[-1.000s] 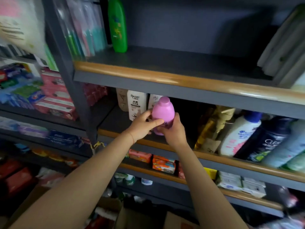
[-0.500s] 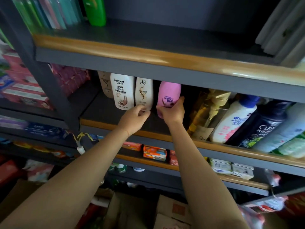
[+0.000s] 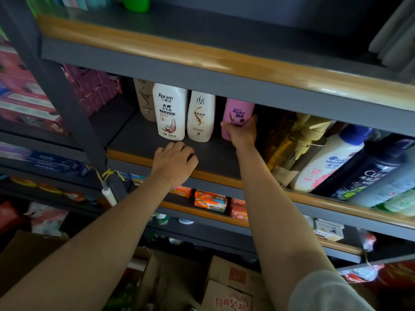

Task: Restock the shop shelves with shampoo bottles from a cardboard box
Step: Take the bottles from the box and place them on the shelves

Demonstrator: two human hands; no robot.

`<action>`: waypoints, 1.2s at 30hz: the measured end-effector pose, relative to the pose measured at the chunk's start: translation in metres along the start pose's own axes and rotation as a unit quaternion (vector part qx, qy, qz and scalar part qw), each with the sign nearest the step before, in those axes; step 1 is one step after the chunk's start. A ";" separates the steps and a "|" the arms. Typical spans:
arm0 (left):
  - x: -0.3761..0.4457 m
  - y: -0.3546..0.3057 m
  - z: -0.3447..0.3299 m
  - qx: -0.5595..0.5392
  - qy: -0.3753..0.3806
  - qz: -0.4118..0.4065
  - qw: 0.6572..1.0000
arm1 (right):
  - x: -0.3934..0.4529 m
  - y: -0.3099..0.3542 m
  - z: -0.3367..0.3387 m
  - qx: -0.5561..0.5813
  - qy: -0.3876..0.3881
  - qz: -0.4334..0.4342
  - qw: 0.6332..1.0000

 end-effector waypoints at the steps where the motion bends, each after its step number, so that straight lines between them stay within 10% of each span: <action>1: 0.000 0.000 0.000 0.002 -0.004 -0.002 1.000 | 0.000 -0.001 0.000 -0.002 0.002 -0.002 1.000; 10: -0.024 0.007 0.018 -0.122 -0.149 -0.092 0.977 | -0.097 0.013 0.014 0.020 -0.096 0.105 0.990; 15: -0.115 0.092 0.008 -0.185 -0.224 -0.038 0.956 | -0.201 -0.003 -0.084 0.038 0.174 0.133 0.975; 24: -0.375 0.349 -0.070 -0.044 -0.108 0.381 0.917 | -0.381 -0.158 -0.339 -0.275 0.606 0.023 0.746; 31: -0.458 0.408 -0.098 -0.132 -0.267 0.522 0.799 | -0.443 -0.258 -0.446 -0.424 0.586 0.065 0.687; 36: -0.438 0.412 -0.103 -0.145 -0.295 0.491 0.806 | -0.454 -0.304 -0.472 -0.559 0.561 0.171 0.586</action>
Point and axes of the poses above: each hand's wrist, its own x-axis towards the middle knuckle, its own z-axis out of the back of the hand, y = z × x, the point moved 6 cm from there along x, towards the middle knuckle, and after that the axes turned 14 degrees about -x, right-handed, at the moved point
